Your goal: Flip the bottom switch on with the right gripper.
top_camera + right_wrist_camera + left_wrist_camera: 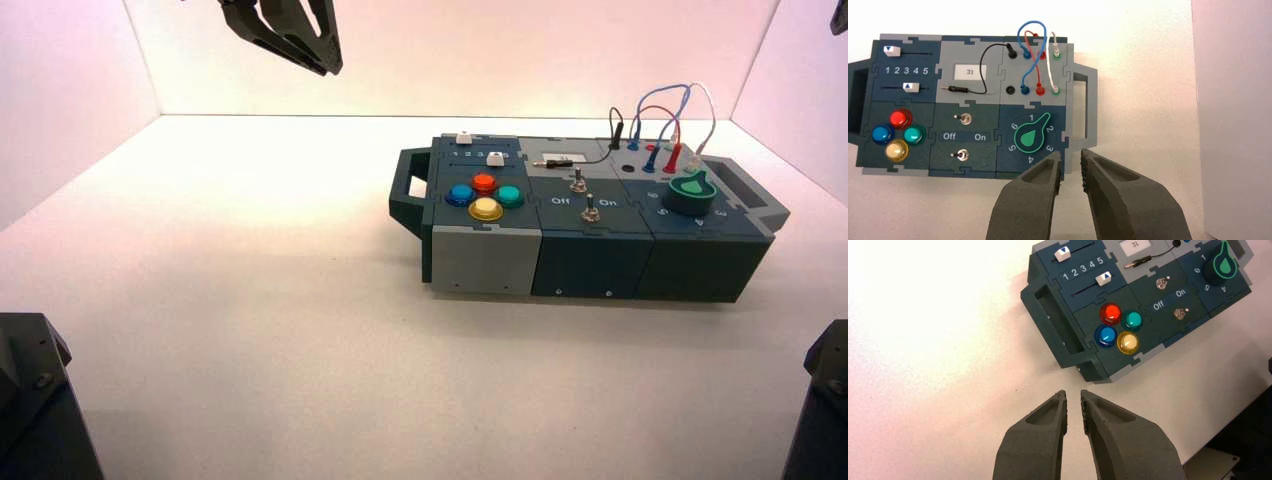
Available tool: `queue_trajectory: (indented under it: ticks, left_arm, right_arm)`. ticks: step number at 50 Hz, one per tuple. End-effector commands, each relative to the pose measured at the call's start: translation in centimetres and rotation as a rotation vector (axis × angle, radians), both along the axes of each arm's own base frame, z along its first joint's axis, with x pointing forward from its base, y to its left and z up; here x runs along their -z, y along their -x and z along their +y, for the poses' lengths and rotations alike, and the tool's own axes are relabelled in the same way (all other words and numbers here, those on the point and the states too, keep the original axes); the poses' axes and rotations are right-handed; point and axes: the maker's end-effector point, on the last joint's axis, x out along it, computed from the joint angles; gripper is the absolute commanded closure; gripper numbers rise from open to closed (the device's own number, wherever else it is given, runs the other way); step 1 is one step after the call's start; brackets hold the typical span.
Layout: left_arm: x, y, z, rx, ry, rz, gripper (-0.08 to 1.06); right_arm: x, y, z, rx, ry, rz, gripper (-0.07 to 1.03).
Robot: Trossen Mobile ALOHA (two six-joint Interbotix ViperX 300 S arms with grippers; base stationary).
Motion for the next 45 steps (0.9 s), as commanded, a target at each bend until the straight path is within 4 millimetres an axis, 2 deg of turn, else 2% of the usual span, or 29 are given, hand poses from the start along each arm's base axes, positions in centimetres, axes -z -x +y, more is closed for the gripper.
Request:
queue_trajectory:
  ticks: [1,26,32,36,45]
  left_arm:
    - [-1.3,-0.9,-0.3,-0.013,0.027,-0.034,0.79]
    - [-1.1,-1.1,-0.4,-0.017,0.026,-0.036,0.79]
    - [0.2,-1.8,-0.2,-0.028,0.004,-0.018,0.82]
    - [1.4,-2.3,-0.3,-0.032,-0.019,0.012,0.92]
    - [4.0,-3.4,-1.0,-0.032,-0.065,0.084,0.93]
  right_arm:
    - [-0.4,-0.2,0.0,0.001,-0.001,-0.012,0.72]
    - [-0.4,-0.3,0.3,-0.004,-0.013,-0.015,0.71]
    - [-0.5,-0.3,0.7,-0.010,-0.037,-0.021,0.71]
    - [-0.5,-0.4,0.8,-0.013,-0.044,-0.022,0.71]
    - [-0.6,-0.5,1.7,-0.051,-0.060,-0.026,0.71]
